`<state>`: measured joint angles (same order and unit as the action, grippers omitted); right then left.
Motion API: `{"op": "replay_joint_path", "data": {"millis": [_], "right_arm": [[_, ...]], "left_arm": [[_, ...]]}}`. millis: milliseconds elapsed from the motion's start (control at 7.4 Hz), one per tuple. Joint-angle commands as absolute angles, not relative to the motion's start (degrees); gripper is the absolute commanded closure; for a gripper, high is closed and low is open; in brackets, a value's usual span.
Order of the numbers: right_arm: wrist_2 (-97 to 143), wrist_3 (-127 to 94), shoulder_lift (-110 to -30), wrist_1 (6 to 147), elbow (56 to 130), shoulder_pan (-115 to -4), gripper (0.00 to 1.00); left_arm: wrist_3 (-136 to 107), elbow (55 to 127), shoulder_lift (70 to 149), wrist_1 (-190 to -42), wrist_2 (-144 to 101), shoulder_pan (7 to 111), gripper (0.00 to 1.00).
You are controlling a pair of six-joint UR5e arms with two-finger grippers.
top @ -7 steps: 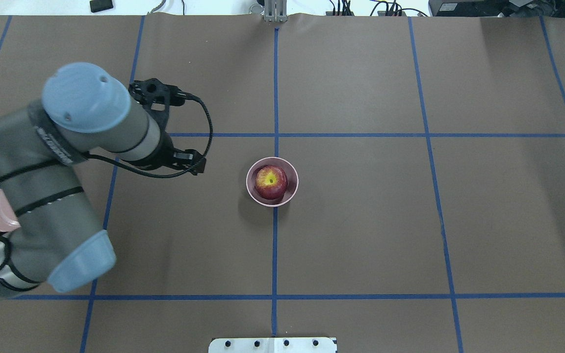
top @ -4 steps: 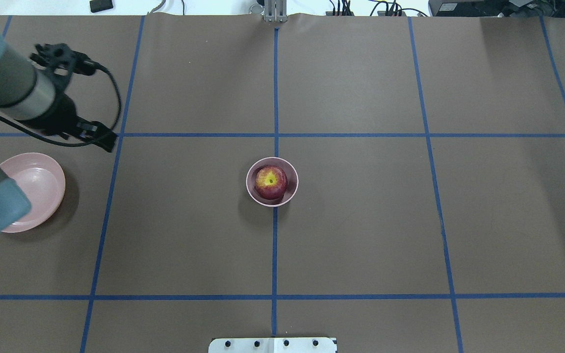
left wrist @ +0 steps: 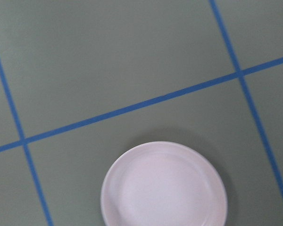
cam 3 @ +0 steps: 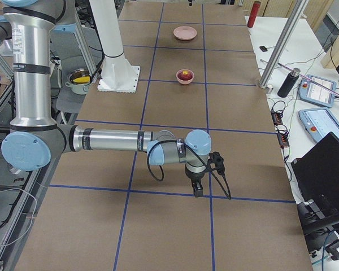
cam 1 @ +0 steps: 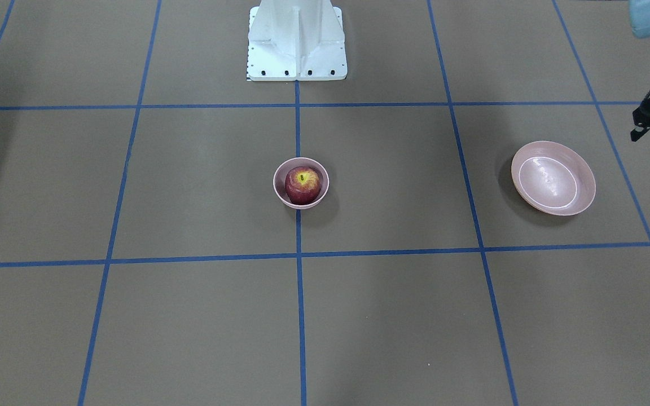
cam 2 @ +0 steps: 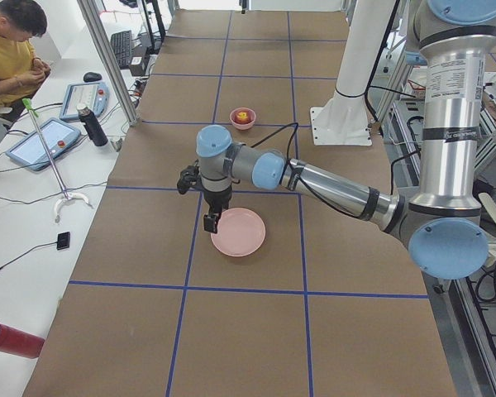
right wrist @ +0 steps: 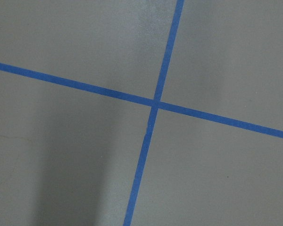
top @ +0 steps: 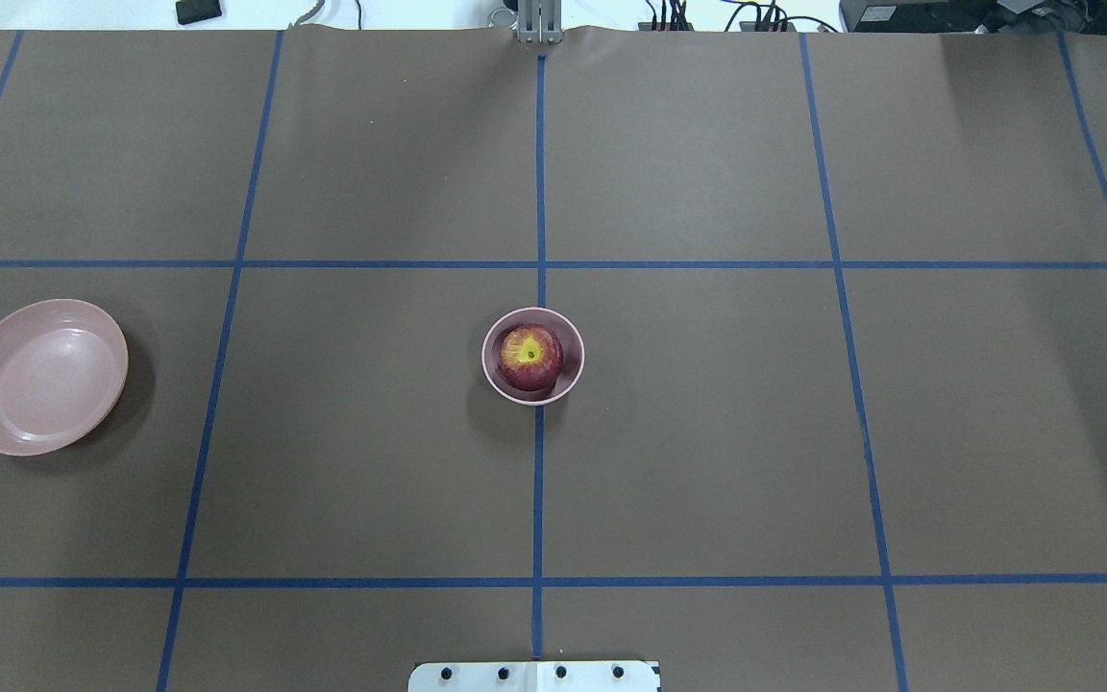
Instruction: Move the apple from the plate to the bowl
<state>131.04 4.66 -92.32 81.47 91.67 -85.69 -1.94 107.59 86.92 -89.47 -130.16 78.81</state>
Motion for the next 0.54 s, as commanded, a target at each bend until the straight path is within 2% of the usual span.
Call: {"op": "replay_joint_path", "data": {"millis": [0,135,405], "right_arm": [[131.04,4.66,-92.37,81.47,91.67,-85.69,0.0],[131.04,4.66,-92.37,81.47,91.67,-85.69,0.0],[131.04,4.66,-92.37,81.47,91.76,-85.69,0.0]], "left_arm": [[8.05,97.07,84.02,-96.4,-131.47,87.41,0.02],[11.48,93.55,84.11,-96.59,-134.62,91.37,0.02],[10.81,94.39,84.29,-95.19,-140.09,94.38,0.02]]}}
